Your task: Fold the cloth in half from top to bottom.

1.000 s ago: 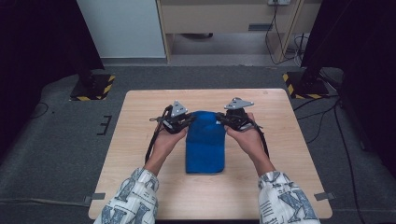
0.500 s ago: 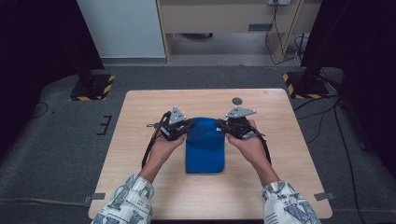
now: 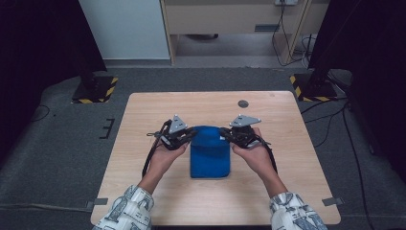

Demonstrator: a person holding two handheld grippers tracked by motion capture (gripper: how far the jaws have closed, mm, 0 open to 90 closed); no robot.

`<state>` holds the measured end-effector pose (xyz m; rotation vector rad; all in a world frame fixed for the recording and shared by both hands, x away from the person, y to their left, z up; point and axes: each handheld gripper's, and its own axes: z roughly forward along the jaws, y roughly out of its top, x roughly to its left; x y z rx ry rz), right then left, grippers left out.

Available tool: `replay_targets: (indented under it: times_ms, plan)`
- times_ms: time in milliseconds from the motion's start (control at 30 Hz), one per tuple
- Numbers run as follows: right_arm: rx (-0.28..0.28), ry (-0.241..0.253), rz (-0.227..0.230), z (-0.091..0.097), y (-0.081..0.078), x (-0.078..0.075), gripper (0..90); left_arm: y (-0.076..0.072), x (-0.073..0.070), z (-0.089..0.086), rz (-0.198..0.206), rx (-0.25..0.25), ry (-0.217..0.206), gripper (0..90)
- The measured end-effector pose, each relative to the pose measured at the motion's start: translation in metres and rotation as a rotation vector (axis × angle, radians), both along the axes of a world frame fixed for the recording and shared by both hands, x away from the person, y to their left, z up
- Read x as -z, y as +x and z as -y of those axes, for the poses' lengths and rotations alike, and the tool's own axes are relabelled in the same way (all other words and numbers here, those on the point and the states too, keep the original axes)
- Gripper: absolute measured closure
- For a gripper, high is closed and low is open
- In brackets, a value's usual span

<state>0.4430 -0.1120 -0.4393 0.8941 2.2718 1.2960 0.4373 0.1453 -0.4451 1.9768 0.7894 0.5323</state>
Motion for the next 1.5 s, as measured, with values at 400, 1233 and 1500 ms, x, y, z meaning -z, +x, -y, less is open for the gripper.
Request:
replay_targets:
  times_ms: [400,1233,1500]
  plan:
    - [-0.005,-0.014,-0.022,0.003,-0.004,0.011,83.2,-0.006,0.009,0.002,-0.019,0.014,0.017,80.9]
    - [-0.006,-0.013,-0.057,0.008,-0.006,0.025,82.5,-0.01,0.028,0.005,-0.063,0.021,0.022,79.9]
    - [-0.008,-0.005,-0.063,0.009,-0.01,0.028,82.2,-0.015,0.031,0.002,-0.071,0.026,0.002,79.5]
